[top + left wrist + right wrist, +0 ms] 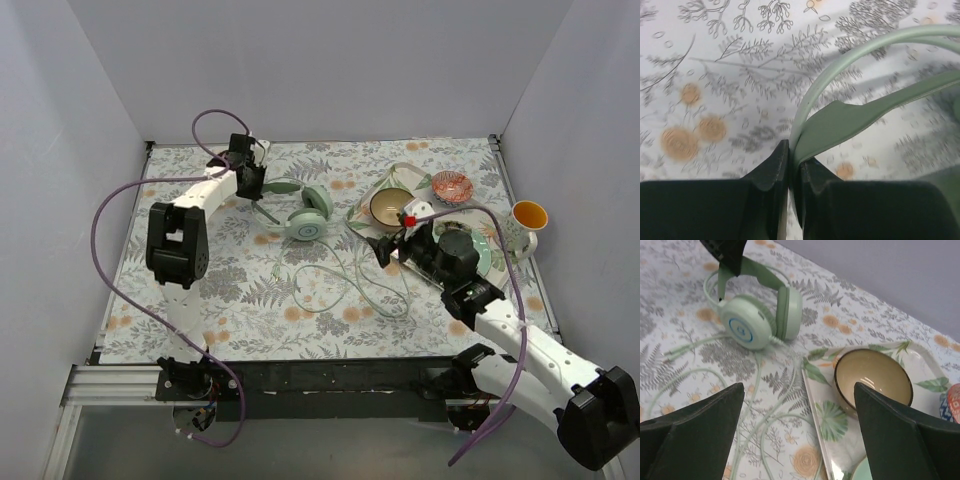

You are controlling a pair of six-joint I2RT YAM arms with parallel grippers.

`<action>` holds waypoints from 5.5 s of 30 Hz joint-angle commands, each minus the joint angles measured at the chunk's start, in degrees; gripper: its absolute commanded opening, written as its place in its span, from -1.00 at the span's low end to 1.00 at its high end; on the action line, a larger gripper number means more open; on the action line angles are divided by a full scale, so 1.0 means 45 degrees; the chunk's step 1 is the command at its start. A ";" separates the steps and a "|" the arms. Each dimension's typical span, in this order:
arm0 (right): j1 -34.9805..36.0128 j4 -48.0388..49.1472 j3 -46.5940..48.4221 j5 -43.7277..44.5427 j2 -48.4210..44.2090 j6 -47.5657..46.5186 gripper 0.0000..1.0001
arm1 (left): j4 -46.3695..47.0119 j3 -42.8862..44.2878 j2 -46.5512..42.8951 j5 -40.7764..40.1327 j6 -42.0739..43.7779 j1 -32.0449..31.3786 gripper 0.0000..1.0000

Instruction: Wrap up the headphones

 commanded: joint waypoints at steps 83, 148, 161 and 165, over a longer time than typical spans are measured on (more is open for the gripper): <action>0.3595 -0.3793 1.1401 0.2358 0.9299 -0.4197 -0.97 | -0.1231 -0.5815 -0.8378 -0.0242 0.1610 -0.1111 -1.00; 0.1584 -0.0137 1.1240 -0.1471 1.2908 0.2188 -0.97 | -0.1173 -0.0188 -0.9022 0.9992 -0.7531 0.4085 -1.00; 0.2773 -0.6129 1.8255 -0.1295 1.6993 0.2017 -0.97 | -0.0763 -0.0991 -0.8848 1.0696 -0.7805 0.4084 -1.00; 0.3807 -0.6977 1.8025 -0.0827 1.6742 0.1176 -0.97 | -0.0080 -0.0776 -0.8555 1.0172 -0.8430 0.4065 -1.00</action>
